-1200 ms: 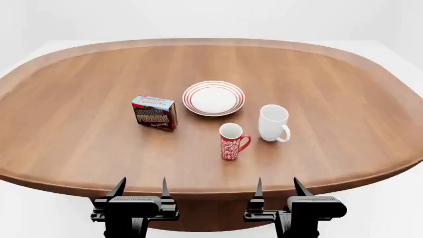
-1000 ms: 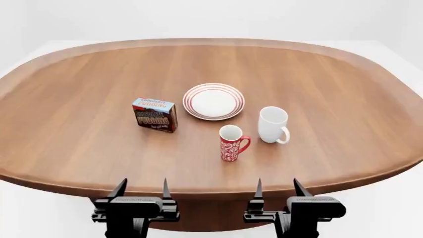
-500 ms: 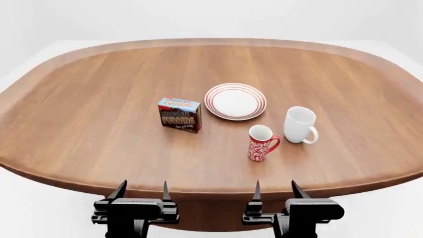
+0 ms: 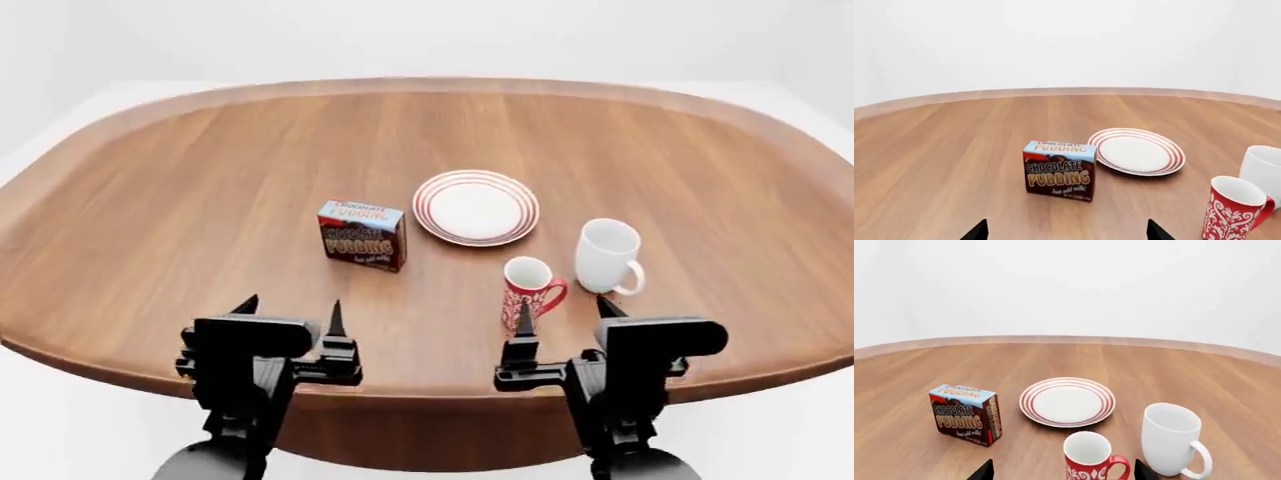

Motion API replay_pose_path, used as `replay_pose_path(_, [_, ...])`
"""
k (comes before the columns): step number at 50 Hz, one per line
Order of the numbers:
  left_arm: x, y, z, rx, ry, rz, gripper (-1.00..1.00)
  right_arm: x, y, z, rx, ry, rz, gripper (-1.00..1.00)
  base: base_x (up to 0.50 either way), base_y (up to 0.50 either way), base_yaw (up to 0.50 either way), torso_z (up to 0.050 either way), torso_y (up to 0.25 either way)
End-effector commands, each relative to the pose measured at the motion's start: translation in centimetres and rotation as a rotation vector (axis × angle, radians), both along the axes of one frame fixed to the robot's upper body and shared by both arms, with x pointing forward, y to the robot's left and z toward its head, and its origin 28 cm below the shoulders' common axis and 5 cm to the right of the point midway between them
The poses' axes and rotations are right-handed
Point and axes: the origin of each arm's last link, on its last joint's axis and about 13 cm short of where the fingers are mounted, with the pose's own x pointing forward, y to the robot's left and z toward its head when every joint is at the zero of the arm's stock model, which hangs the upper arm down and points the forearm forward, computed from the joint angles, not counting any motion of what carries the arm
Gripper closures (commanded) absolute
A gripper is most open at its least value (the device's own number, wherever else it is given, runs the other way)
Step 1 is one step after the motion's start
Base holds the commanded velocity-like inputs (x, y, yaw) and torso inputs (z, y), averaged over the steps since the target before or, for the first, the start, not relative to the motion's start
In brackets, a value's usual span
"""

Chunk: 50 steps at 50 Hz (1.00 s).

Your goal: Put the chocolate pudding to the right of the plate.

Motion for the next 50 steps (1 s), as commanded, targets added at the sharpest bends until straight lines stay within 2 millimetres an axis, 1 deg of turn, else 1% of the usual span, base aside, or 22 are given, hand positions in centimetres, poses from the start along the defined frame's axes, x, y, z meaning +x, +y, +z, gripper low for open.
replay_pose_path(1, [0.73, 0.23, 4.56, 0.018, -0.056, -0.024, -1.00, -0.20, -0.13, 5.40, -0.041, -0.078, 0.047, -1.00, 0.50, 0.00, 0.00, 0.000, 0.000])
replay_pose_path(7, [0.81, 0.24, 3.94, 0.013, -0.041, -0.024, -1.00, 0.07, -0.37, 5.16, -0.034, -0.079, 0.035, -1.00, 0.50, 0.00, 0.00, 0.000, 0.000])
replay_pose_path(24, [1.09, 0.24, 3.88, 0.020, -0.045, -0.028, -1.00, 0.35, -0.38, 4.75, -0.019, -0.067, 0.039, -1.00, 0.50, 0.00, 0.00, 0.000, 0.000])
replay_pose_path(43, [1.15, 0.50, 4.16, 0.015, -0.055, -0.020, -1.00, 0.24, -0.20, 4.86, -0.015, -0.070, 0.047, -1.00, 0.50, 0.00, 0.00, 0.000, 0.001])
replay_pose_path(50, [1.19, 0.49, 4.12, 0.016, -0.054, -0.021, -1.00, 0.40, -0.17, 4.56, -0.031, -0.070, 0.035, -1.00, 0.50, 0.02, 0.00, 0.000, 0.000])
